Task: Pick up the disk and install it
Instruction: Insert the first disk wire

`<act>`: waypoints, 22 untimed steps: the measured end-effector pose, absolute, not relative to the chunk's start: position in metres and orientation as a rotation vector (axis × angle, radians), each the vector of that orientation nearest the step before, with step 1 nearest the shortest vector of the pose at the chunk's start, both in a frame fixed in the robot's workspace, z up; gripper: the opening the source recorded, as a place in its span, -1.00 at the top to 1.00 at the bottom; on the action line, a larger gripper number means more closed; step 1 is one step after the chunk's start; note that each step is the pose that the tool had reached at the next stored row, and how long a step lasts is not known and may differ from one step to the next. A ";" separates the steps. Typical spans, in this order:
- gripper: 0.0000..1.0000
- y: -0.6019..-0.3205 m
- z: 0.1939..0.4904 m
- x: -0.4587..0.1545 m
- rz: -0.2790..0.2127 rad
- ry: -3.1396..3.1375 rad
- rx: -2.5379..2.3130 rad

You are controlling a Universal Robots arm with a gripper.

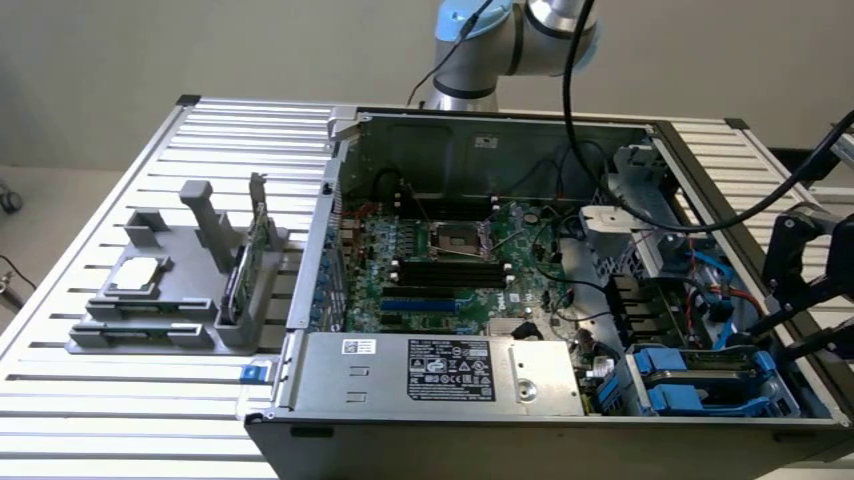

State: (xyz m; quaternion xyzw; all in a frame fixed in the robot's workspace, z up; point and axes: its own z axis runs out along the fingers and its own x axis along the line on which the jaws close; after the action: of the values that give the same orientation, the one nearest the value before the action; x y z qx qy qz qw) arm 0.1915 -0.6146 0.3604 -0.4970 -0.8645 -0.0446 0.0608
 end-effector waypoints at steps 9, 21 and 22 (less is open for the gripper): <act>0.37 -0.614 0.357 0.188 -0.143 -2.539 -1.634; 0.37 -0.610 0.347 0.183 -0.162 -2.529 -1.634; 0.37 -0.610 0.346 0.184 -0.166 -2.528 -1.632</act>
State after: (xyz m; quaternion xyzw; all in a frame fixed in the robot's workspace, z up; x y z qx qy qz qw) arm 0.1839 -0.6104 0.3461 -0.5406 -0.8370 -0.0549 0.0640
